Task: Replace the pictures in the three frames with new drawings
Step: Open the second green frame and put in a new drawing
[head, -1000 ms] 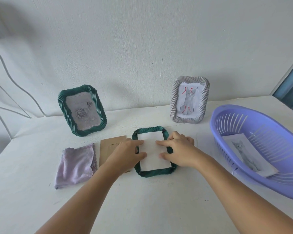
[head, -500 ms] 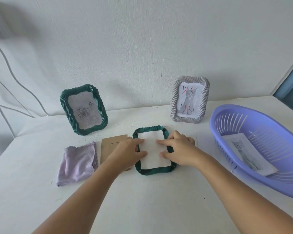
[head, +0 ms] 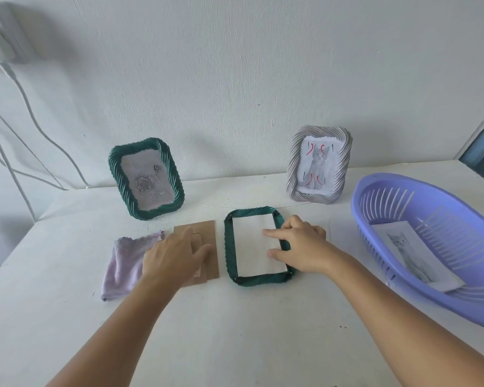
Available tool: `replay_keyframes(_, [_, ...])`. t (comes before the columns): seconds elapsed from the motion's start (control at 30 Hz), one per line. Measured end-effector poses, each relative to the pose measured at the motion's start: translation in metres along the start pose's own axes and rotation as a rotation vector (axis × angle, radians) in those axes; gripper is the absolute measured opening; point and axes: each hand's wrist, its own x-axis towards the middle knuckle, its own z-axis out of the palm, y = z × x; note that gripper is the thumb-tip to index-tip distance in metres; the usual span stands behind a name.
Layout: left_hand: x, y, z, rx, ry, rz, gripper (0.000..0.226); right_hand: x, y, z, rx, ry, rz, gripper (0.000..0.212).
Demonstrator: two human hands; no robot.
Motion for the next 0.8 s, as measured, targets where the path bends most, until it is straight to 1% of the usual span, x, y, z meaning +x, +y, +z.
replay_keyframes(0.07, [-0.002, 0.002, -0.002, -0.068, 0.002, 0.01, 0.056, 0.0, 0.0, 0.0, -0.003, 0.002, -0.001, 0.05])
replay_keyframes(0.17, [-0.005, 0.005, -0.005, -0.194, 0.01, -0.027, 0.05, -0.001, -0.001, -0.001, 0.006, -0.002, -0.005, 0.05])
replay_keyframes(0.27, [-0.008, 0.007, -0.008, -0.27, 0.06, -0.062, 0.041, -0.002, -0.001, -0.003, 0.01, -0.009, -0.007, 0.049])
replay_keyframes(0.37, [-0.009, 0.009, -0.017, -0.326, 0.126, -0.057, 0.036, -0.004, -0.002, -0.006, 0.003, -0.012, -0.011, 0.051])
replay_keyframes(0.43, [-0.007, 0.009, -0.023, -0.393, 0.156, -0.04, 0.036, -0.004, -0.004, -0.009, -0.024, 0.012, -0.014, 0.053])
replay_keyframes(0.5, [-0.004, 0.011, -0.029, -0.455, 0.186, -0.005, 0.038, -0.005, -0.008, -0.011, -0.023, 0.097, -0.028, 0.056])
replay_keyframes(0.57, [-0.003, 0.019, -0.034, -0.485, 0.225, 0.025, 0.05, -0.004, -0.014, -0.015, 0.055, 0.184, -0.057, 0.058])
replay_keyframes(0.63, [-0.003, 0.032, -0.037, -0.526, 0.258, 0.042, 0.06, -0.004, -0.024, -0.018, 0.215, 0.206, -0.107, 0.059])
replay_keyframes(0.73, [-0.006, 0.055, -0.038, -0.619, 0.279, 0.08, 0.061, -0.007, -0.04, -0.022, 0.519, 0.113, -0.153, 0.063])
replay_keyframes(0.8, [-0.007, 0.068, -0.037, -0.673, 0.298, 0.108, 0.06, -0.008, -0.047, -0.021, 0.612, 0.084, -0.164, 0.065])
